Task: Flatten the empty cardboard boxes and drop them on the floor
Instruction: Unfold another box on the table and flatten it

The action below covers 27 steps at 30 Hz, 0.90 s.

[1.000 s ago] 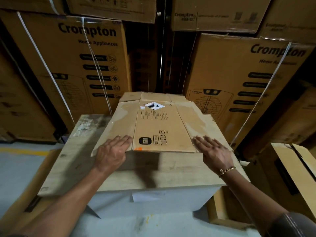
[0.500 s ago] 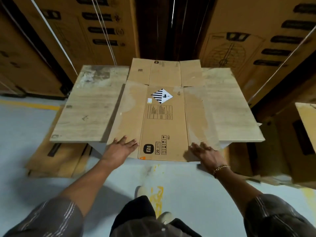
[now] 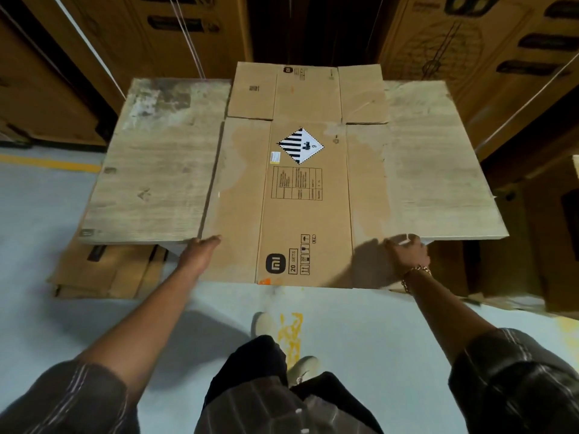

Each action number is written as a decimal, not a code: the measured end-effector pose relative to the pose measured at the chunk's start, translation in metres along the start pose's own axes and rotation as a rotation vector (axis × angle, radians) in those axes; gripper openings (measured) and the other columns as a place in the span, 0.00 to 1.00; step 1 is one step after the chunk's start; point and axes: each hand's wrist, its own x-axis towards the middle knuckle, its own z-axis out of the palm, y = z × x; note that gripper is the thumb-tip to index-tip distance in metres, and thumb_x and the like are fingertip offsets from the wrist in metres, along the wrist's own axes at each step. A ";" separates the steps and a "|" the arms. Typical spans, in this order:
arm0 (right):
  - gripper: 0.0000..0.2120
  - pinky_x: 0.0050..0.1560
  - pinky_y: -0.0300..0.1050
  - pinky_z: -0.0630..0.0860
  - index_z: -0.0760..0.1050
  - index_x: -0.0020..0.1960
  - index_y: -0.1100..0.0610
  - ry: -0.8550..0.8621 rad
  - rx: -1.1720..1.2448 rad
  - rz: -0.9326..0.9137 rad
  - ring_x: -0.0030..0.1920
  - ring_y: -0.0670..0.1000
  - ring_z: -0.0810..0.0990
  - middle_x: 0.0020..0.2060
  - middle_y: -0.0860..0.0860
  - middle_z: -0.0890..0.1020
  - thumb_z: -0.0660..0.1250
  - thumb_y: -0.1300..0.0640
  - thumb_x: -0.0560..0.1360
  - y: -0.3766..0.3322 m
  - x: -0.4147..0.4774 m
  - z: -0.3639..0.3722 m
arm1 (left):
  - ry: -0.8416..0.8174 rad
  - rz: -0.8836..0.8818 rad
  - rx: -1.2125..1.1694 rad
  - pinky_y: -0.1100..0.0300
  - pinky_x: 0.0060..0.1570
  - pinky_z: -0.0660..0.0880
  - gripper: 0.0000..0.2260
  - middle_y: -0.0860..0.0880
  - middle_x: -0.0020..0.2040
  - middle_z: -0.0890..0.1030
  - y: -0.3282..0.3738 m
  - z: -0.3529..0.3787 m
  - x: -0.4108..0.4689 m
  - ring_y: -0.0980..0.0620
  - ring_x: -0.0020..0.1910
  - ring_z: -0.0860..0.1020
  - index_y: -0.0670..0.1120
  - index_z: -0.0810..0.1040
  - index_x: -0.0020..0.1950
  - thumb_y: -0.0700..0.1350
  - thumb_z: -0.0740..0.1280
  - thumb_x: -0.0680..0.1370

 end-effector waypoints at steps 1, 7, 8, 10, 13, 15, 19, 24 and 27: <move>0.39 0.69 0.59 0.69 0.65 0.73 0.60 -0.024 0.069 0.057 0.67 0.64 0.72 0.68 0.61 0.72 0.70 0.40 0.70 -0.001 0.005 0.002 | 0.000 -0.027 -0.028 0.51 0.65 0.67 0.37 0.42 0.74 0.68 0.002 0.000 0.006 0.41 0.71 0.69 0.42 0.65 0.76 0.61 0.70 0.74; 0.33 0.61 0.53 0.71 0.75 0.62 0.61 -0.087 0.138 0.136 0.58 0.61 0.76 0.57 0.59 0.78 0.68 0.34 0.72 0.009 0.012 0.000 | 0.061 -0.041 0.036 0.48 0.68 0.67 0.36 0.40 0.73 0.70 0.006 -0.005 0.021 0.39 0.70 0.70 0.42 0.70 0.73 0.68 0.62 0.76; 0.30 0.61 0.52 0.71 0.76 0.58 0.61 -0.106 0.162 0.117 0.56 0.60 0.76 0.56 0.58 0.78 0.69 0.36 0.72 0.011 0.012 -0.005 | 0.081 -0.043 0.056 0.47 0.68 0.68 0.39 0.39 0.72 0.71 0.008 -0.009 0.019 0.38 0.69 0.70 0.42 0.71 0.73 0.71 0.62 0.74; 0.28 0.61 0.51 0.73 0.78 0.51 0.61 -0.191 0.236 0.129 0.54 0.58 0.77 0.54 0.57 0.80 0.74 0.36 0.68 0.014 0.007 -0.014 | 0.085 -0.051 0.090 0.45 0.67 0.69 0.45 0.39 0.71 0.72 0.010 -0.019 0.013 0.37 0.68 0.71 0.42 0.72 0.72 0.76 0.62 0.69; 0.31 0.56 0.50 0.73 0.77 0.49 0.60 -0.182 0.178 0.111 0.51 0.59 0.78 0.50 0.56 0.80 0.69 0.31 0.69 0.006 -0.017 -0.022 | 0.128 -0.003 0.138 0.46 0.62 0.73 0.43 0.36 0.65 0.77 0.012 -0.028 -0.006 0.37 0.63 0.75 0.39 0.76 0.66 0.75 0.61 0.71; 0.34 0.53 0.52 0.76 0.77 0.44 0.62 -0.035 0.021 0.002 0.47 0.60 0.78 0.46 0.60 0.81 0.62 0.28 0.72 0.001 -0.034 -0.026 | 0.246 0.103 0.185 0.47 0.55 0.75 0.39 0.35 0.58 0.80 0.015 -0.030 -0.027 0.35 0.57 0.78 0.38 0.80 0.59 0.73 0.57 0.74; 0.32 0.49 0.51 0.74 0.75 0.40 0.62 0.110 -0.021 -0.101 0.45 0.61 0.78 0.44 0.64 0.81 0.58 0.32 0.76 -0.006 -0.065 -0.038 | 0.418 0.225 0.253 0.47 0.50 0.76 0.38 0.35 0.54 0.81 0.006 -0.043 -0.068 0.34 0.53 0.79 0.41 0.82 0.56 0.73 0.51 0.76; 0.32 0.46 0.53 0.75 0.72 0.37 0.60 0.132 -0.005 -0.205 0.42 0.61 0.78 0.38 0.62 0.79 0.56 0.30 0.75 -0.027 -0.104 -0.031 | 0.510 0.251 0.222 0.51 0.42 0.70 0.34 0.34 0.50 0.81 -0.015 -0.086 -0.100 0.34 0.48 0.79 0.39 0.81 0.49 0.68 0.51 0.79; 0.32 0.45 0.53 0.75 0.73 0.38 0.61 0.123 0.062 -0.287 0.41 0.61 0.77 0.36 0.60 0.79 0.56 0.30 0.75 -0.050 -0.131 -0.012 | 0.565 0.251 0.174 0.49 0.44 0.72 0.34 0.34 0.50 0.81 -0.032 -0.128 -0.107 0.33 0.50 0.78 0.40 0.81 0.48 0.68 0.51 0.79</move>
